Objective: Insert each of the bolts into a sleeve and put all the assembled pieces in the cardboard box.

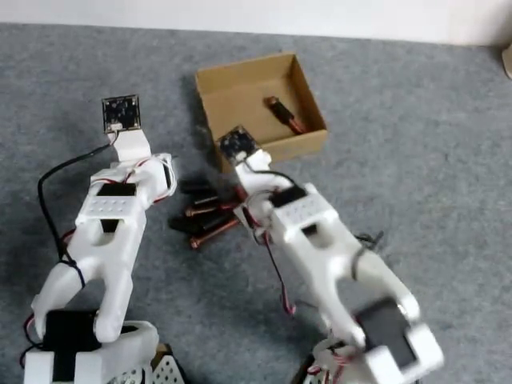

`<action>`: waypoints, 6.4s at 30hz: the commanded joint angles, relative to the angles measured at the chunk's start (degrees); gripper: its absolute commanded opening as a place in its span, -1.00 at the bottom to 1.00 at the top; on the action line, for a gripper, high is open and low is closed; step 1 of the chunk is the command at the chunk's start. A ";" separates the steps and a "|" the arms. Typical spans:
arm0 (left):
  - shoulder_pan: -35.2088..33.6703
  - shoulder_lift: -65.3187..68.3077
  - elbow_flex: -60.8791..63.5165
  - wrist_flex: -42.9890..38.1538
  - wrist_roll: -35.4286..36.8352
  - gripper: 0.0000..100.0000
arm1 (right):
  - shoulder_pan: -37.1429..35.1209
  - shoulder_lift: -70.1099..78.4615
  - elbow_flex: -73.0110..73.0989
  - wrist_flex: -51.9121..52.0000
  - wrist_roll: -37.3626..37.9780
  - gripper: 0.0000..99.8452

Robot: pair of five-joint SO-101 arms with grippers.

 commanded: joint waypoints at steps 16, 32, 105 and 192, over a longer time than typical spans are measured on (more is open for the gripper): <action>1.19 -0.48 -2.77 -0.09 -0.62 -0.60 | -0.84 -22.73 10.24 6.20 -0.35 -0.99; 1.27 -0.40 -2.86 -0.09 -0.79 -0.60 | 1.80 -8.92 15.96 -9.71 -1.14 -0.60; 1.19 -0.31 -2.86 -0.18 -0.70 -0.60 | 11.47 -30.64 27.56 -6.02 29.01 -0.99; 38.90 3.30 4.79 25.32 -66.73 -0.59 | 23.78 -31.08 27.74 -16.22 -8.00 -0.54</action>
